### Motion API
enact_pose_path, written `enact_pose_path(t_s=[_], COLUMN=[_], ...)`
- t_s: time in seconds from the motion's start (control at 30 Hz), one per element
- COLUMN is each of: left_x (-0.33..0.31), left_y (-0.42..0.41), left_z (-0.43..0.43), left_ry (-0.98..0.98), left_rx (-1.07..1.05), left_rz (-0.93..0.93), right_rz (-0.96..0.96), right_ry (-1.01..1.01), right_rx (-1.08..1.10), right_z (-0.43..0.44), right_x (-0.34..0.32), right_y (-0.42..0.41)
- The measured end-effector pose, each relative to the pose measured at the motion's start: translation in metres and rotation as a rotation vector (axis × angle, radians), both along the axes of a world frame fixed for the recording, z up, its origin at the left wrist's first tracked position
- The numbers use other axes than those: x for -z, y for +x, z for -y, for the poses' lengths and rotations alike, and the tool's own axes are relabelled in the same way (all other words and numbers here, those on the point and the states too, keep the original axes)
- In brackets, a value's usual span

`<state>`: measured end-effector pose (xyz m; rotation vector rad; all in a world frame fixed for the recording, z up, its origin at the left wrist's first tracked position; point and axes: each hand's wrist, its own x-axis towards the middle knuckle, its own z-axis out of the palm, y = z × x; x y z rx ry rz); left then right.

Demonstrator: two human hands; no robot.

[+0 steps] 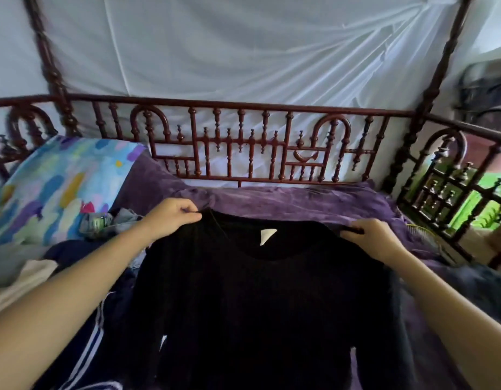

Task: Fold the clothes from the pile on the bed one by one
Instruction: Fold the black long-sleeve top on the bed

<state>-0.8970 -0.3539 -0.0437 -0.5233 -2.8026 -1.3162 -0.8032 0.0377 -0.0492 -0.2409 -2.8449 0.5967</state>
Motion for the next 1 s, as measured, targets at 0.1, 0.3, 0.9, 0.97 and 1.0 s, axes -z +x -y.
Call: enact_pose_path(t_s=[0.1,0.3,0.9,0.97,1.0], left_x=[0.075,0.157,0.245,0.291,0.309], left_y=[-0.005,-0.020,-0.116,-0.069,-0.045], left_z=[-0.009,-0.033,-0.102,-0.079,-0.067], left_ry=[-0.164,-0.450,-0.206,-0.377,-0.426], left_rx=[0.087,0.186,-0.191,-0.299,-0.372], left_rz=[0.268,0.495,0.485,0.536,0.589], right_rz=[0.290,0.922,0.259,0.488,0.594], right_ry=[-0.003,0.065,-0.850,-0.777,-0.727], right_rx=[-0.001,-0.018,0.292,0.436,0.530], right_z=[-0.008,-0.019,-0.035,-0.025,-0.018], right_x=[0.067,0.149,0.258,0.305,0.326], right_y=[0.001,-0.018,-0.120,-0.071,-0.045])
